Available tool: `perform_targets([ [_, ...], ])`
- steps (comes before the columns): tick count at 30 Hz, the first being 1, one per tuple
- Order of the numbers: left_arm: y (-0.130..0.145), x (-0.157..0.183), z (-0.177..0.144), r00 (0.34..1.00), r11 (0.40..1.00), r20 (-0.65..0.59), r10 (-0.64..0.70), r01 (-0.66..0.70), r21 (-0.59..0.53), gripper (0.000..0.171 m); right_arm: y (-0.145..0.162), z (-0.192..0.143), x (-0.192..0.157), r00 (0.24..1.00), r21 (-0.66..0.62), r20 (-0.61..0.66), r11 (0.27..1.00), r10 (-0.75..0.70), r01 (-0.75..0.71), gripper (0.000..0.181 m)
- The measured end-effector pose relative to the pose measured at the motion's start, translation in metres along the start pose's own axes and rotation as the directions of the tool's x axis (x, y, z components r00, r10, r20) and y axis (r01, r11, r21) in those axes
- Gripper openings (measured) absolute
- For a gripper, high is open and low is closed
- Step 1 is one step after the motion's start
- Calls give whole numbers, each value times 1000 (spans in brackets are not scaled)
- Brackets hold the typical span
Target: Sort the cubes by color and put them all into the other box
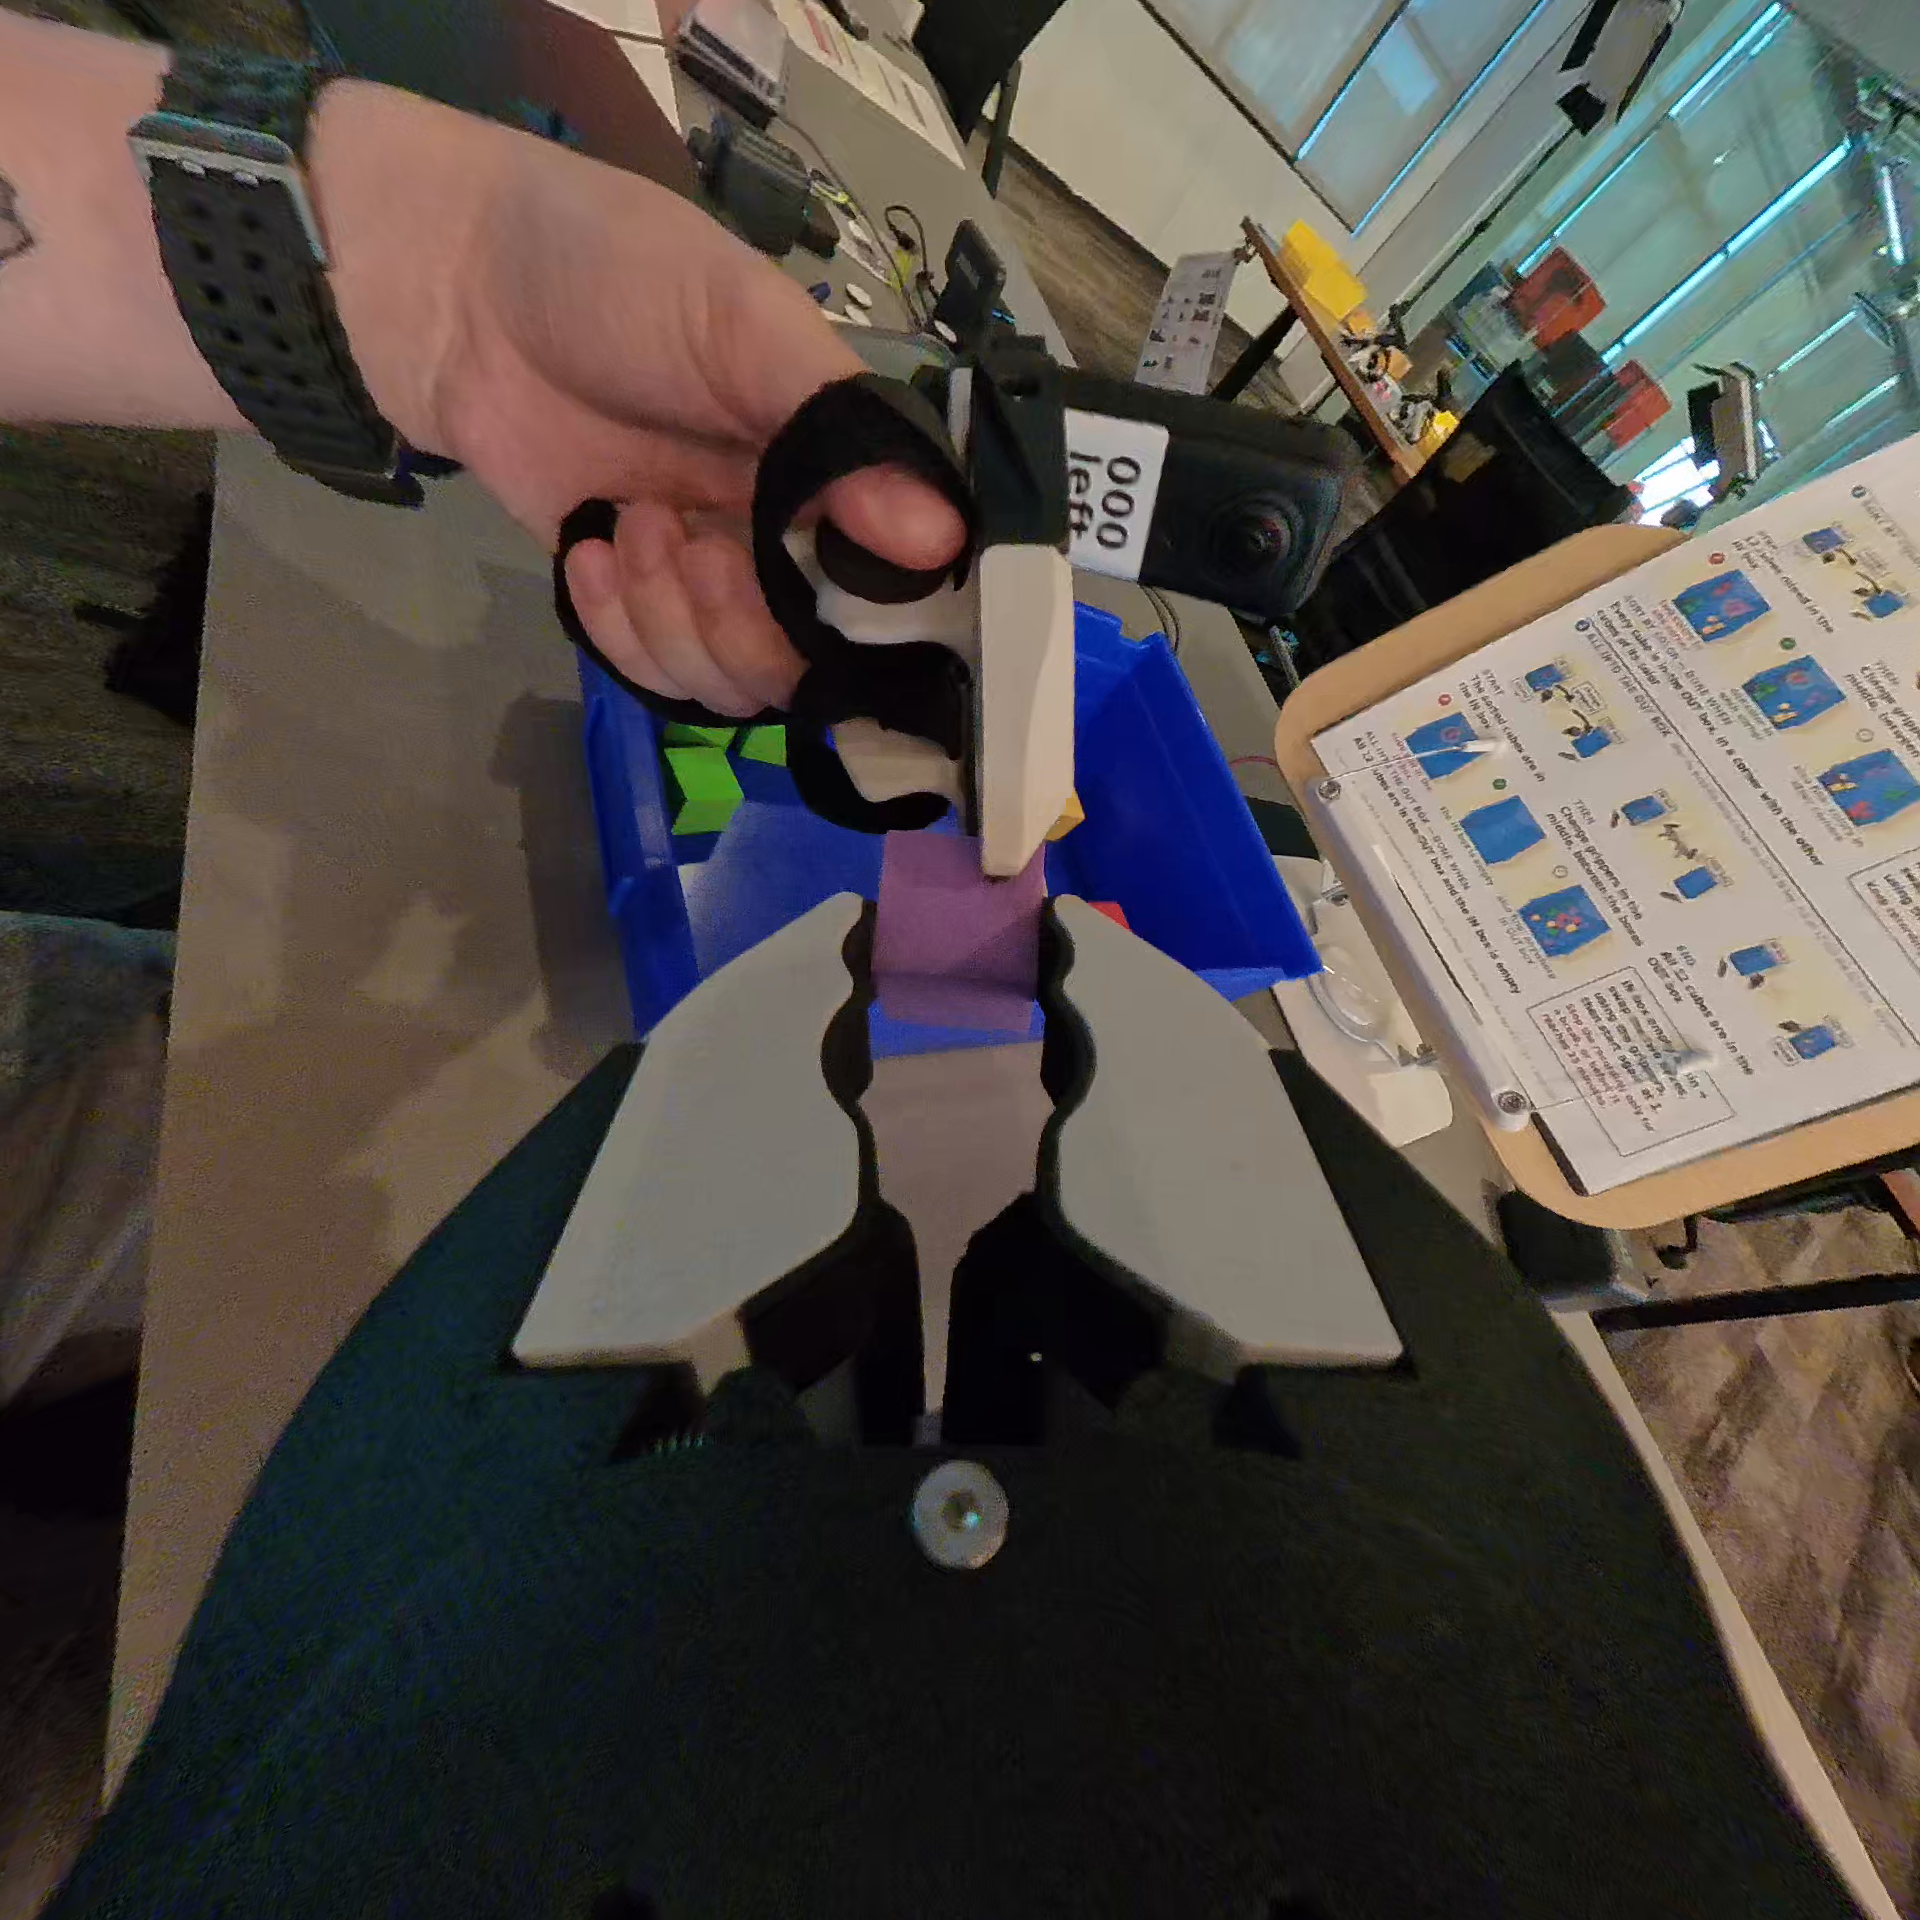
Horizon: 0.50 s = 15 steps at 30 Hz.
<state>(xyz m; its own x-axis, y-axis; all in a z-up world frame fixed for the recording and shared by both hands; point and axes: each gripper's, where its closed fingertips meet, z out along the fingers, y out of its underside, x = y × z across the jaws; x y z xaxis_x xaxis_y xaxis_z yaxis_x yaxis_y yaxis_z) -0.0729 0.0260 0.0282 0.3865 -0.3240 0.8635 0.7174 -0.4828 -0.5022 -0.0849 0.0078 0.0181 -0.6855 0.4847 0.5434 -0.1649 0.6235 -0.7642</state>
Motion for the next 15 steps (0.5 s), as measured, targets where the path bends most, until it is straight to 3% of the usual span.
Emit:
perform_targets([
  [1,-5,-1,-1,1000,1000,10,8,-9,30,29,3,-3,4,1000,-8,-12,1000,-5,5,29],
  [3,-18,0,-8,998,992,48,35,-41,116,56,11,-17,18,999,-23,-41,1000,6,-7,29],
  [4,-24,-1,-14,994,986,94,60,-74,151,58,20,-26,30,998,-51,-64,999,17,-20,29],
  [9,-32,-7,-48,881,944,426,206,-294,152,58,111,-67,98,972,-321,-150,922,178,-219,29],
  [15,-32,-1,-70,812,898,533,238,-393,198,54,206,-54,119,903,-505,-228,749,364,-429,29],
])
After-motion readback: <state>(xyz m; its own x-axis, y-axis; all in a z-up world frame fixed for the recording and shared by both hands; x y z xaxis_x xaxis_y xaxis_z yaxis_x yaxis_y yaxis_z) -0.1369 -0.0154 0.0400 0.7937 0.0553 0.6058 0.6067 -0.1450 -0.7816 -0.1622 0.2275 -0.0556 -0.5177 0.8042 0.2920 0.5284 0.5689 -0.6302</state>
